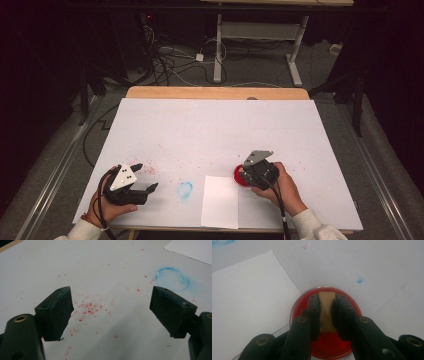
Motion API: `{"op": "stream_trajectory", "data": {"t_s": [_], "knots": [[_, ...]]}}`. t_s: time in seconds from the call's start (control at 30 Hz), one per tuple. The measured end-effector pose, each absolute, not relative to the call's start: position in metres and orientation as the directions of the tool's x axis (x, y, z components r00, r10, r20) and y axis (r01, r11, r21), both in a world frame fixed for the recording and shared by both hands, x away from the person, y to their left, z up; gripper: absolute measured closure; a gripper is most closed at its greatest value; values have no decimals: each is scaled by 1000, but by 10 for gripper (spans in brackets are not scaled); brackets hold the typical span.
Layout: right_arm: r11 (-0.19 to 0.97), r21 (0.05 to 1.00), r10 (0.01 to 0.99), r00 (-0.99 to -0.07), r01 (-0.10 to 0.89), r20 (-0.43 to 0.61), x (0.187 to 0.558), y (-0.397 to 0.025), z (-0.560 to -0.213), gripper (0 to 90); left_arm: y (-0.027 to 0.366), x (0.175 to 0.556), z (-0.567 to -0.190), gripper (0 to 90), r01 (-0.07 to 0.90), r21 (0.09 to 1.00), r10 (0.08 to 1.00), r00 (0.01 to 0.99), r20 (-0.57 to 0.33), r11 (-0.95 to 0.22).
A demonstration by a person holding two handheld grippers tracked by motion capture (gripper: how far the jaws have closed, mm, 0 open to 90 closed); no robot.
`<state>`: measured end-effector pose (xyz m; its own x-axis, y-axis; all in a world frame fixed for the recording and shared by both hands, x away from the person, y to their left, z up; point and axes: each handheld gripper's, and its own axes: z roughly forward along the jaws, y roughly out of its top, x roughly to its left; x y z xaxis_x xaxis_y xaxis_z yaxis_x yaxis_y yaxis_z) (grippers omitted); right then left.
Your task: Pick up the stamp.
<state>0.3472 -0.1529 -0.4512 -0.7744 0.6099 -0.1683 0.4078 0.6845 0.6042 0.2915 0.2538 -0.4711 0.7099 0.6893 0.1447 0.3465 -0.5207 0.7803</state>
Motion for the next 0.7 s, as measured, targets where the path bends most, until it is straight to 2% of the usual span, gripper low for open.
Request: {"op": "stream_trajectory", "data": {"t_s": [0.33,0.7], "knots": [[684,612,604,-779,397,-169,349,-156,-450,766,256,295,-474,185,353,779,691,709,138,-518],[660,653,608,-775,372,-172,342,-164,-435,766,256,296,-474,186,350,780,689,712,138,-518]]}}
